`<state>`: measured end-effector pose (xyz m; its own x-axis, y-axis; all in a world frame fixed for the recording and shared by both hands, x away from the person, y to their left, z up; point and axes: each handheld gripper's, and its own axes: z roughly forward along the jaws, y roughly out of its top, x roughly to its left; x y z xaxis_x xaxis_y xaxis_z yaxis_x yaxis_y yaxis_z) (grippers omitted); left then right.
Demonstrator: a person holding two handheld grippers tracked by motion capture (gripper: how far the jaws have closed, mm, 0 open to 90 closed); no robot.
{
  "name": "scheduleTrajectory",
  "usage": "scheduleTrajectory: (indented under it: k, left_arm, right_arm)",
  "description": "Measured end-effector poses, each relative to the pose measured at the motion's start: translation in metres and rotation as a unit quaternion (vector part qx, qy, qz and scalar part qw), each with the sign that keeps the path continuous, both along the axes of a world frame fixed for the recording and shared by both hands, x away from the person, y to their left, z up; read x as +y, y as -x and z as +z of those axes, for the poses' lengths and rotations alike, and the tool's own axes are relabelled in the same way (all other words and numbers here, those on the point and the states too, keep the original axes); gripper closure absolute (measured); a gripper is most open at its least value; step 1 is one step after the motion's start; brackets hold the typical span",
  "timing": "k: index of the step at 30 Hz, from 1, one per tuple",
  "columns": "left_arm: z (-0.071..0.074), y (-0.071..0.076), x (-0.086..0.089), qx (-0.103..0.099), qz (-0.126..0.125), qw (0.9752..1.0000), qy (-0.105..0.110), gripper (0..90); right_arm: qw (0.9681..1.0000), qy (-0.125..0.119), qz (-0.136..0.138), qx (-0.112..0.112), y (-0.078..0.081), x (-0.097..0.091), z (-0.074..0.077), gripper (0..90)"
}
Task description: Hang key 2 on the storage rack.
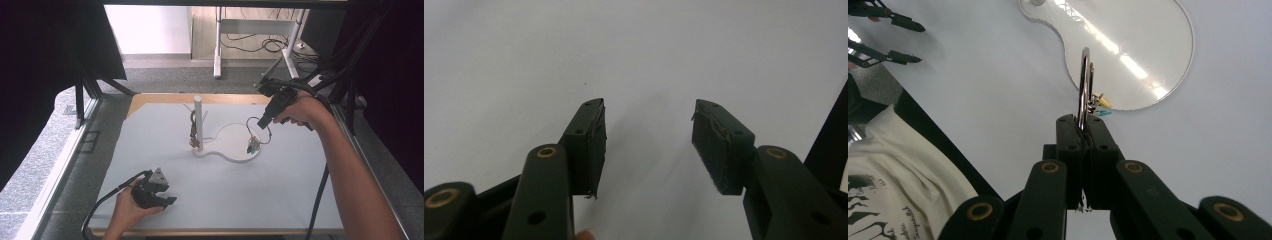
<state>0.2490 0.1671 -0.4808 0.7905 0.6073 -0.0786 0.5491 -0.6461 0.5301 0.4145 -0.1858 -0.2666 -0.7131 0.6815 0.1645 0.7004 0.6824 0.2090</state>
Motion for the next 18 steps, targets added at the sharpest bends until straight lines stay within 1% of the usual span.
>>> scheduleTrajectory:
  k: [4,6,17,18]
  left_arm:
    - [0.000,0.000,0.000,0.000,-0.001,1.0000,-0.001,48.2]
    - [0.001,0.000,0.001,-0.001,-0.003,1.0000,-0.002,48.2]
    - [0.003,0.000,0.003,-0.004,0.000,1.0000,0.001,48.2]
    - [0.003,0.000,0.003,-0.004,-0.001,1.0000,0.001,48.2]
  right_arm:
    - [1.0000,-0.005,0.000,0.001,-0.004,0.006,-0.002,87.8]
    - [0.9999,-0.016,0.003,0.004,-0.006,0.008,-0.002,87.8]
    - [0.9997,-0.021,0.004,-0.006,-0.014,0.027,-0.001,87.8]
    - [0.9998,-0.020,0.001,-0.007,-0.015,0.028,-0.001,87.8]
